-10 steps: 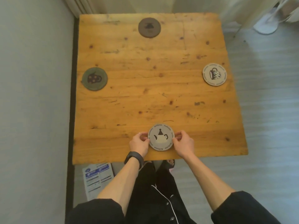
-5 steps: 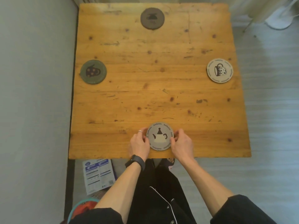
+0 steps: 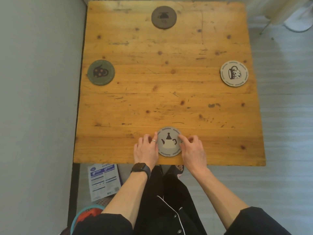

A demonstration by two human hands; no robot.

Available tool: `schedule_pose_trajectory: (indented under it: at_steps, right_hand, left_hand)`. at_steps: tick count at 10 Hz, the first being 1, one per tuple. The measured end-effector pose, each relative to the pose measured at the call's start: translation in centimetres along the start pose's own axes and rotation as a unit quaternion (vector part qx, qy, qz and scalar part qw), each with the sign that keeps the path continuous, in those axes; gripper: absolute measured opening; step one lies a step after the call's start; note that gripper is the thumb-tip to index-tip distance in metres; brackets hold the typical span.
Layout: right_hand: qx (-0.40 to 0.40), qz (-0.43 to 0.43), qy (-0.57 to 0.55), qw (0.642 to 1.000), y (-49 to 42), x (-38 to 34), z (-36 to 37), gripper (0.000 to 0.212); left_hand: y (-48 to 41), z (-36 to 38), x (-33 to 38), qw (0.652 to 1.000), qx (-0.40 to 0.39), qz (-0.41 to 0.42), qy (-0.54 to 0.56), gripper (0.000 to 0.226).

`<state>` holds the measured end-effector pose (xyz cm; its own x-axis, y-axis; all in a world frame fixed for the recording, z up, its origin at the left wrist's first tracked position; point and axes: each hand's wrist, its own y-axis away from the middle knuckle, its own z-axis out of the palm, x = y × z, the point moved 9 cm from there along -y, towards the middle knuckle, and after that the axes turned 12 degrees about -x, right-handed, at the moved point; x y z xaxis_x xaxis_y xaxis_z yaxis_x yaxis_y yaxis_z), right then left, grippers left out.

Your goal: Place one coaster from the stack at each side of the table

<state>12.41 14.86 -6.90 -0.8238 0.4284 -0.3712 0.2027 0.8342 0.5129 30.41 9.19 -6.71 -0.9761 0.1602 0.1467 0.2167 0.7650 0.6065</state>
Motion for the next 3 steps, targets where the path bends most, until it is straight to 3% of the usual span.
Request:
schedule_pose_trajectory:
  at_steps: [3]
  right_hand:
    - [0.034,-0.012,0.012,0.999,-1.4,0.0,-1.6,0.026]
  left_hand:
    - [-2.2,-2.0,0.2,0.998,0.042,0.018,0.046,0.044]
